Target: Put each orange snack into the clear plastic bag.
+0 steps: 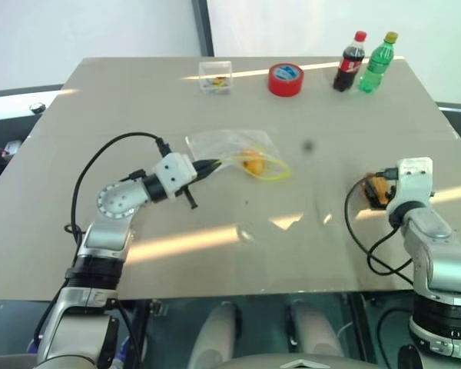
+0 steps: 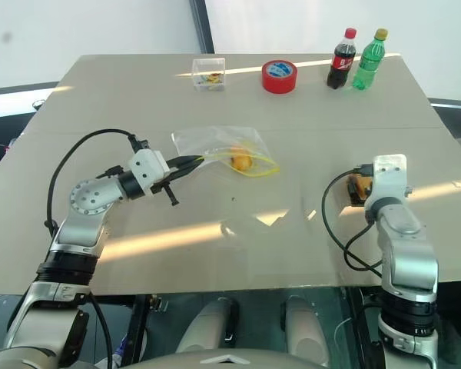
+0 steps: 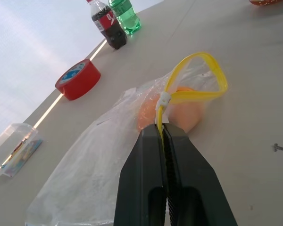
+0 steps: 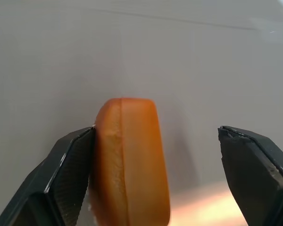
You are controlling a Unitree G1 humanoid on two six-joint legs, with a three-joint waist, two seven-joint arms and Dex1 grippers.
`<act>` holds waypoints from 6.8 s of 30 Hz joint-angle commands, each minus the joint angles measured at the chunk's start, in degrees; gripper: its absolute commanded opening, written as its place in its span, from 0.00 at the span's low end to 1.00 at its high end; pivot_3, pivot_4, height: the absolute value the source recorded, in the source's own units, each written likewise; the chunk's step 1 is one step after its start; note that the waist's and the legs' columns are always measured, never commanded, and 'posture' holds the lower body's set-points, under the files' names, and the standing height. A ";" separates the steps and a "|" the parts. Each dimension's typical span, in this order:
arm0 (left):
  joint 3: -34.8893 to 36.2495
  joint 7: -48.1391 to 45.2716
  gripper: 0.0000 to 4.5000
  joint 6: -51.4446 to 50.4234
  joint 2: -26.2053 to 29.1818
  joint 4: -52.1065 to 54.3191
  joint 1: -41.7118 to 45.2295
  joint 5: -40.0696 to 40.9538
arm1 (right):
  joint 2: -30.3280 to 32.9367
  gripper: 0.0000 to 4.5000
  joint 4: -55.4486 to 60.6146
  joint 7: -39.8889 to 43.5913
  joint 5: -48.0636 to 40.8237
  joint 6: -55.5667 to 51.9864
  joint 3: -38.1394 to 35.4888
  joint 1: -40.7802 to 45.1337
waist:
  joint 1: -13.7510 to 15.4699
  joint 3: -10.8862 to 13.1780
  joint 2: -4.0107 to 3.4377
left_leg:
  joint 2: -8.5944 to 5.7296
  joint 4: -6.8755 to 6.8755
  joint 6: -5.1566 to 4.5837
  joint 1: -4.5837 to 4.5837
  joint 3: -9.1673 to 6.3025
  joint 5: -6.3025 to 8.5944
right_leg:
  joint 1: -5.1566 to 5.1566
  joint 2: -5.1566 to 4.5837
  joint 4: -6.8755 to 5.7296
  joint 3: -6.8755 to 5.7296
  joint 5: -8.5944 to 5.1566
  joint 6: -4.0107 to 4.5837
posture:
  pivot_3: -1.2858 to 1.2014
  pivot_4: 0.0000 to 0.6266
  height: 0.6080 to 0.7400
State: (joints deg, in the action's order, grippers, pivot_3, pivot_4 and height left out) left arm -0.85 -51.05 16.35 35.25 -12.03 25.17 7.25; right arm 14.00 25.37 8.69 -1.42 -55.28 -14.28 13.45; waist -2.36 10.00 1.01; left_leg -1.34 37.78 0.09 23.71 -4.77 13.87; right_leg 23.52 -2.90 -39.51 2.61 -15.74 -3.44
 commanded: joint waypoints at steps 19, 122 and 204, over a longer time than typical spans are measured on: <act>1.19 1.03 0.00 -0.42 -0.12 1.92 0.10 0.72 | 5.38 0.39 3.08 6.33 -6.50 5.03 5.65 -1.12 | -0.09 0.01 -0.01 | 0.00 0.00 0.00 0.00 0.01 0.00 | 0.01 0.00 0.00 0.01 0.00 0.00 | 0.52 0.24 1.00; 6.82 10.81 0.00 -10.87 -2.18 4.77 7.81 5.59 | 20.13 0.00 -23.95 15.46 23.30 49.45 18.40 25.52 | 0.11 0.03 0.01 | 0.00 0.28 0.02 0.08 -0.03 -0.01 | 0.01 0.00 -0.12 -0.03 0.00 0.00 | 0.52 0.24 1.00; -3.58 8.96 0.00 14.07 0.91 8.39 -2.59 -9.77 | 7.39 0.02 -15.12 33.86 14.26 44.00 39.77 26.61 | 0.16 0.07 -0.02 | 0.04 0.00 -0.13 -0.63 -0.17 0.09 | -0.91 -0.02 0.57 -0.22 -0.01 -0.02 | 0.52 0.24 1.00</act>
State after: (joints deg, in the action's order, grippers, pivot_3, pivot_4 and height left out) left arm -5.07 -42.29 30.40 35.84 -6.13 22.27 -3.85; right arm 21.45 9.58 42.41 12.84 -12.24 26.77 39.21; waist -2.20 10.07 0.99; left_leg -1.30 37.78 -0.04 23.08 -4.94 13.96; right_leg 22.61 -2.92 -38.94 2.39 -15.75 -3.47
